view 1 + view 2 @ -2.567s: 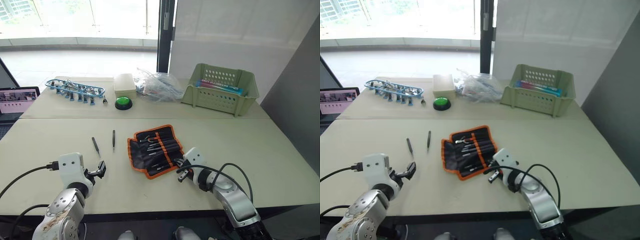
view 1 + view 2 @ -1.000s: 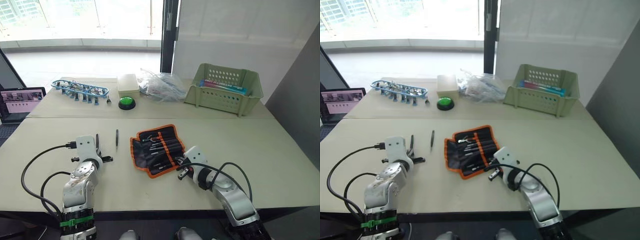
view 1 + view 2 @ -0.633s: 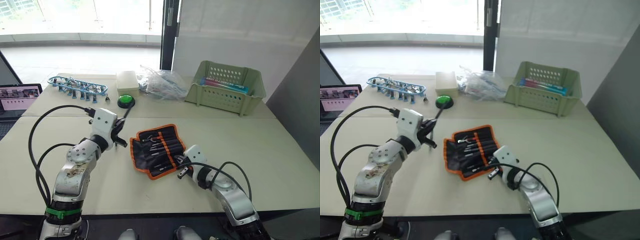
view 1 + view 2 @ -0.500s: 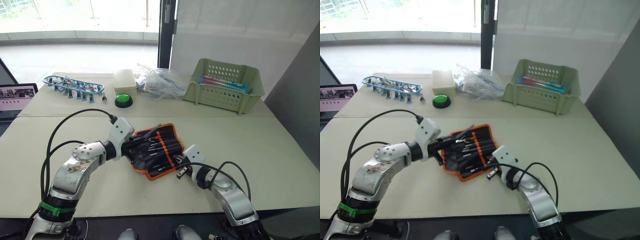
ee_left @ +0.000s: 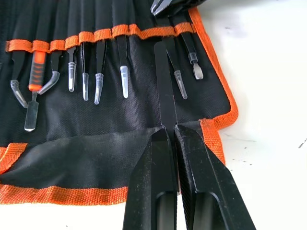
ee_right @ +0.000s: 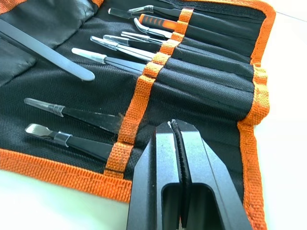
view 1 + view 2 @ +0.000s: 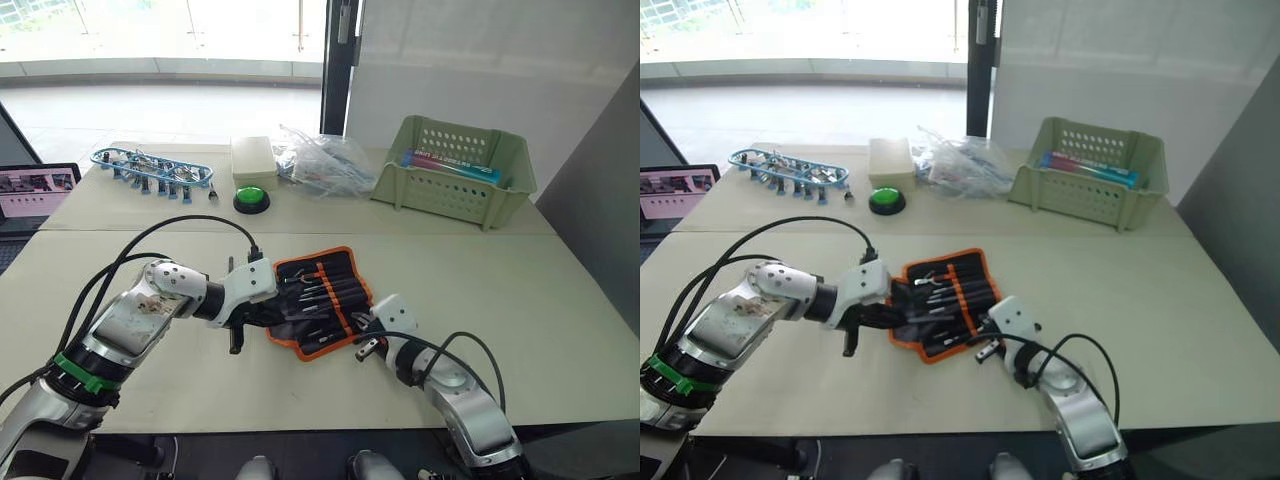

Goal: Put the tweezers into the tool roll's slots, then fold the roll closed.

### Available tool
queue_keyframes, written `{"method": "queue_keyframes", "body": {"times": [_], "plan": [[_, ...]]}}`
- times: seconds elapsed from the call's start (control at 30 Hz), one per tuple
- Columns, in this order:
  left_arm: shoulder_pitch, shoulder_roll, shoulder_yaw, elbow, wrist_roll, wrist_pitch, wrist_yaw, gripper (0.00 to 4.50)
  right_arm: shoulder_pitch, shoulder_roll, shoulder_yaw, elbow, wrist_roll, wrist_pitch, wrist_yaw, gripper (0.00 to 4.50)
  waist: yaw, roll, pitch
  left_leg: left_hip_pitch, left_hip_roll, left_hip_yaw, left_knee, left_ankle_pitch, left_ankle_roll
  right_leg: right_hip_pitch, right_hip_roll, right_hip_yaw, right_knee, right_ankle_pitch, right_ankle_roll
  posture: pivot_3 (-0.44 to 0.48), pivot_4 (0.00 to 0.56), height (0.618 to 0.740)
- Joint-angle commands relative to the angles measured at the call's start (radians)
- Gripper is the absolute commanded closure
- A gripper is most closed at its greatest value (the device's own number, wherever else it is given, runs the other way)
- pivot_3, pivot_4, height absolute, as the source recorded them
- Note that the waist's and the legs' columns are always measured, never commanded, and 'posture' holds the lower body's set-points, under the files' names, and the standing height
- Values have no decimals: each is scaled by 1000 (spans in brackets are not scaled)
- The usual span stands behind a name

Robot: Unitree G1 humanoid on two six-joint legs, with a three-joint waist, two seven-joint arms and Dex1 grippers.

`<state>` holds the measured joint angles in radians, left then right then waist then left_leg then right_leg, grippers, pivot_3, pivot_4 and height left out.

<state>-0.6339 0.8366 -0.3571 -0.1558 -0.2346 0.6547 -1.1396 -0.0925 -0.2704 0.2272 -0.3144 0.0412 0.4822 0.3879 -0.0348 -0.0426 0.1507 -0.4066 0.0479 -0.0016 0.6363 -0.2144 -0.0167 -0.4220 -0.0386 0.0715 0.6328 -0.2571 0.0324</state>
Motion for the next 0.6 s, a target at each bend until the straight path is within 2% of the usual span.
{"method": "queue_keyframes", "body": {"times": [0.03, 0.23, 0.6], "plan": [[-51, -19, -49, 51, 78, -51, -9, 4491, 42, -11, 22, -4, -20, 53, -12, 4500, 1, 0, 0, 0, 0, 0, 0, 0, 0, 0, 0, 0, 0, 0, 0, 0, 150, 738], [-77, -58, -77, 91, 151, -62, -7, 4491, 53, 2, 24, -21, -26, 65, -28, 4500, -1, 0, 0, 0, 0, 0, 2, 0, 0, 0, 0, 0, 2, 0, 0, 0, 150, 738], [-91, -121, -64, 96, 193, -12, 38, 4491, 56, 9, 28, -22, -25, 65, -41, 4500, -2, 0, 0, 2, 0, 0, 8, 0, 0, 0, 0, 1, 11, -1, 0, 0, 150, 738]]}}
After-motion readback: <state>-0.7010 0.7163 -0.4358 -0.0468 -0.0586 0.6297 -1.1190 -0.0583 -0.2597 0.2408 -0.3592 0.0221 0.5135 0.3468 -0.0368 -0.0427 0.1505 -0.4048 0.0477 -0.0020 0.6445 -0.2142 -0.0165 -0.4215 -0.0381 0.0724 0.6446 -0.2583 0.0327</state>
